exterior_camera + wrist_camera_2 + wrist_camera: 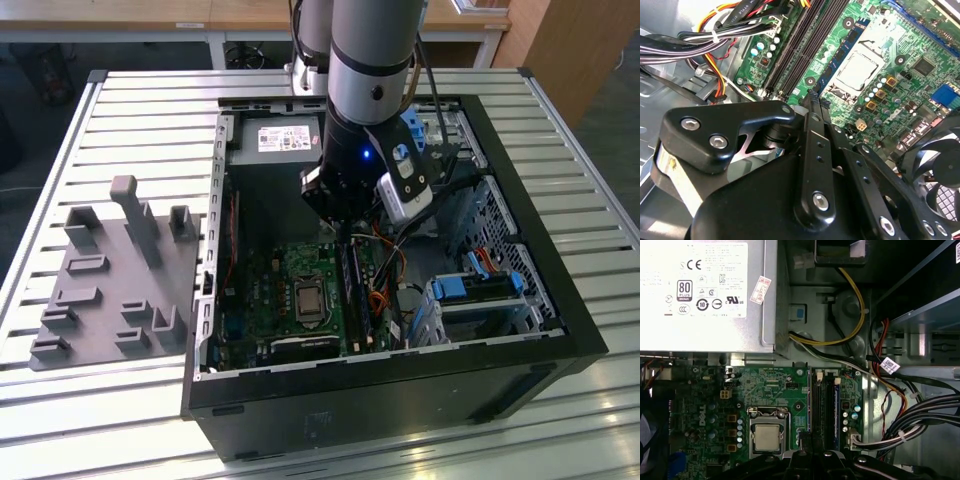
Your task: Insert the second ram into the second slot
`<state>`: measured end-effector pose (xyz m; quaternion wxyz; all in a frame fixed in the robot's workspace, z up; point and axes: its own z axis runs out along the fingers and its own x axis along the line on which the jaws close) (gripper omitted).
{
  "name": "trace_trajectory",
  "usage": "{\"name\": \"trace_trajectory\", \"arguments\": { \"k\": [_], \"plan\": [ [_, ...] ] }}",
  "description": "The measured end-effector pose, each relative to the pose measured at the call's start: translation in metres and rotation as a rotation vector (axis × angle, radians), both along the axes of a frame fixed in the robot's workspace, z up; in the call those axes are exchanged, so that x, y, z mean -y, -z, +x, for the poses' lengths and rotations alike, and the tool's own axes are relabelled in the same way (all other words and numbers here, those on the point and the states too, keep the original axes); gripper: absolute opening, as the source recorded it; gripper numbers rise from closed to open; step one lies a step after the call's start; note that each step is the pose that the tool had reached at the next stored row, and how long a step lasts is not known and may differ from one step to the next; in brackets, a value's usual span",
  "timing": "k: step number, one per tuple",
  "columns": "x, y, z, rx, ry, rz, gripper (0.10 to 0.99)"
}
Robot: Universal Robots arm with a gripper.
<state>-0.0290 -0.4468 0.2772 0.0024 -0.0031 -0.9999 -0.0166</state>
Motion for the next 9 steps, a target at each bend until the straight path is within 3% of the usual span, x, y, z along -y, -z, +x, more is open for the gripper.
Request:
{"name": "trace_trajectory", "arguments": {
  "k": [9],
  "plan": [
    [0.0,0.0026,0.0,0.0,0.0,0.0,0.114]
  ]
}}
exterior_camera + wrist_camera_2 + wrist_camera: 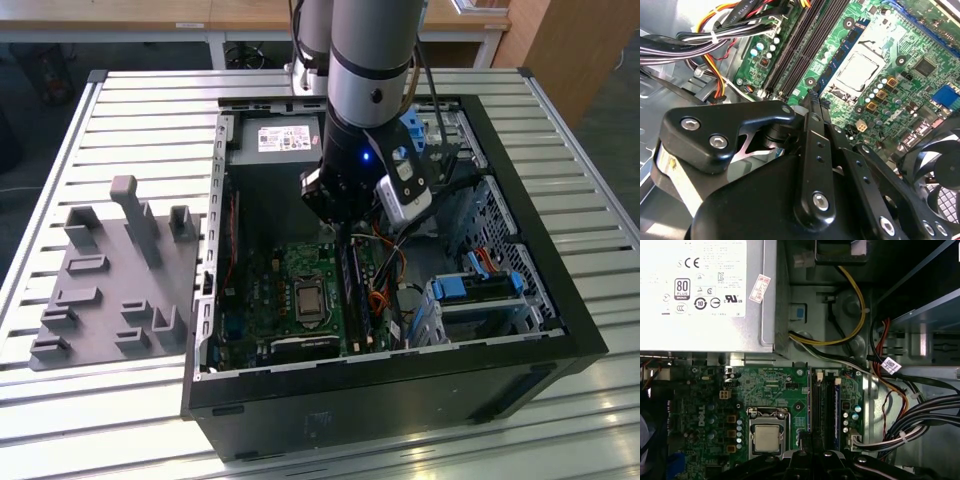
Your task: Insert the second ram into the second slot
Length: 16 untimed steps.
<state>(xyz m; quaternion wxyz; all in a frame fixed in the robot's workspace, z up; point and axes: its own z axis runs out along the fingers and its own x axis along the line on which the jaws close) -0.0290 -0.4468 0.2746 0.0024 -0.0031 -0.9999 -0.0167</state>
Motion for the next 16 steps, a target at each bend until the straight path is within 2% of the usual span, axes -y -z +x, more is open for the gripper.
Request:
{"name": "trace_trajectory", "arguments": {
  "k": [8,16],
  "plan": [
    [0.0,0.0078,0.0,0.0,0.0,0.0,0.114],
    [0.0048,0.0092,0.0,-0.0001,0.0,0.0,0.114]
  ]
}}
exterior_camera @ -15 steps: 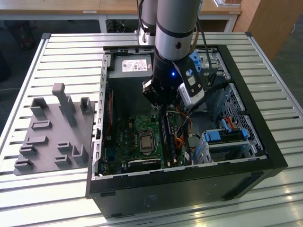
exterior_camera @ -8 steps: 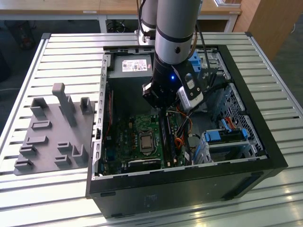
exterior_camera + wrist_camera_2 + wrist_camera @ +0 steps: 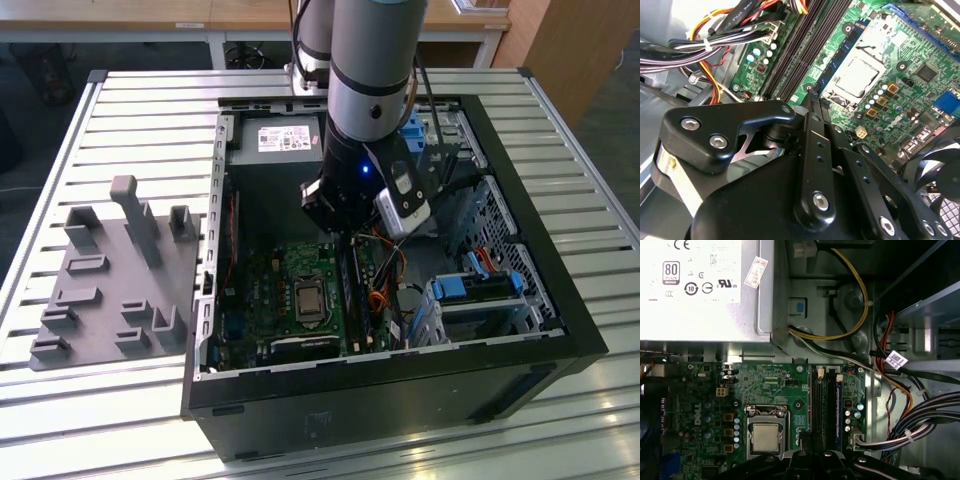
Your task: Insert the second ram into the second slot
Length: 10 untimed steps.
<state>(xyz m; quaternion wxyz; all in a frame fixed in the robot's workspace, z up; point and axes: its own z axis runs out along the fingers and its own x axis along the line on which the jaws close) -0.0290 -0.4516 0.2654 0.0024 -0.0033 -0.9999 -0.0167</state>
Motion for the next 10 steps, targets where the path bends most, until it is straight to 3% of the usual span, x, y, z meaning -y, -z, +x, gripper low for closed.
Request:
{"name": "trace_trajectory", "arguments": {
  "k": [10],
  "plan": [
    [0.0015,0.0068,0.0002,0.0,0.0,0.0,0.114]
  ]
}}
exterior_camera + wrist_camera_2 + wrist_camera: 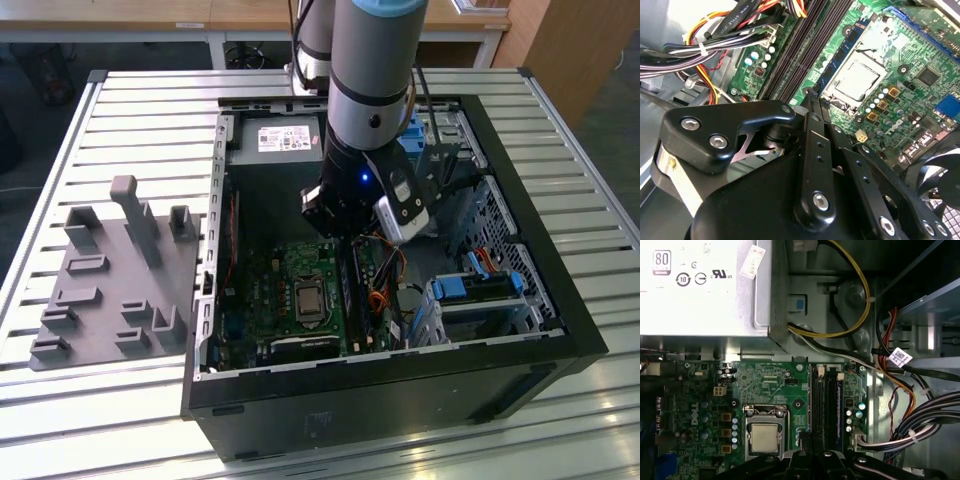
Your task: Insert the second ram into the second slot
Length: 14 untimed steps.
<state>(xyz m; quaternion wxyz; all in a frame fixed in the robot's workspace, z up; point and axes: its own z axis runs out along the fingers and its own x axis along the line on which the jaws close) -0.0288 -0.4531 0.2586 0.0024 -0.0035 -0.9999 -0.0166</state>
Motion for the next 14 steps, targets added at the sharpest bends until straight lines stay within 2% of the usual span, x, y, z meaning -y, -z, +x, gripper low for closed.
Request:
{"name": "trace_trajectory", "arguments": {
  "k": [5,14],
  "plan": [
    [0.0,0.0038,0.0002,0.0,0.001,0.0,0.114],
    [0.0007,0.0048,0.0003,0.0001,0.0,0.0,0.114]
  ]
}}
